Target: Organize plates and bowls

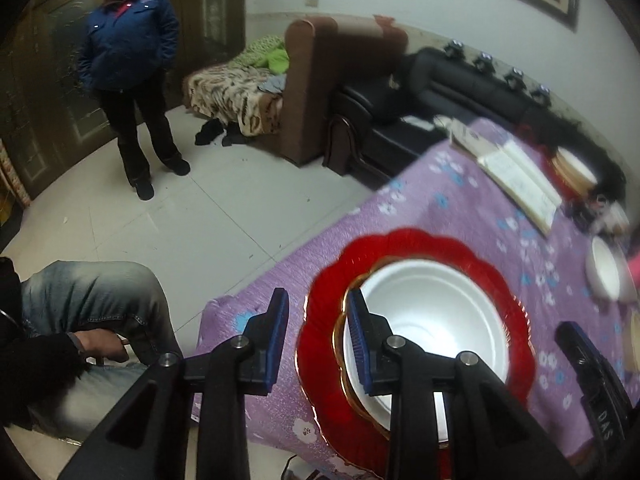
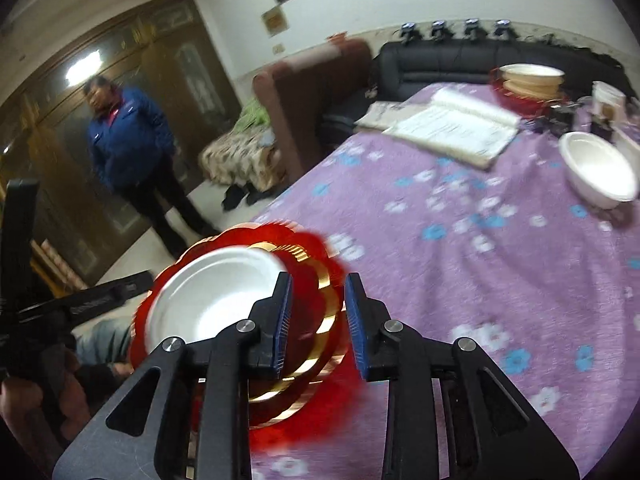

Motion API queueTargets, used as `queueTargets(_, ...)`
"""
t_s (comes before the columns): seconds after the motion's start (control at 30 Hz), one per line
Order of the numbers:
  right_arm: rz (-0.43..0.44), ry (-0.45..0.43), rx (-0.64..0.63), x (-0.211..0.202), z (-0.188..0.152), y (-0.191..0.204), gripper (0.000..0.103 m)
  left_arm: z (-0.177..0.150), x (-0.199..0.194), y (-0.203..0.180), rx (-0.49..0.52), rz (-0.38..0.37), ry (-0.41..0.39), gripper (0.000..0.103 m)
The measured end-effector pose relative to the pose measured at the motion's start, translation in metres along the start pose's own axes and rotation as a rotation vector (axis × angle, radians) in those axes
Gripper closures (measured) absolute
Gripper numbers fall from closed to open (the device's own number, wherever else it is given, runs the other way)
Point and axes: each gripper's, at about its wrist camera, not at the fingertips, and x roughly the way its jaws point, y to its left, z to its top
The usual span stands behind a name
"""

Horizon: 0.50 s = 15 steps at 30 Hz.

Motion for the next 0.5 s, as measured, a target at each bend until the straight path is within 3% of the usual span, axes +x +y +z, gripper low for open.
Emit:
queueTargets(0.1, -0.028, -0.013, 0.045, -0.009, 0.004, -0.025, 0.076, 0.002, -0.007, -0.010, 0.008, -0.038, -0.021, 0.073)
queueTargets(0.23, -0.059, -0.015, 0.111, -0.021, 0.007, -0.061, 0.076, 0.001, -0.015, -0.052, 0.087, -0.119, -0.019, 0.073)
queueTargets(0.5, -0.160, -0.052, 0.220, -0.064, 0.017, -0.152, 0.076, -0.006, -0.014, -0.166, 0.264, -0.287, 0.054, 0.053)
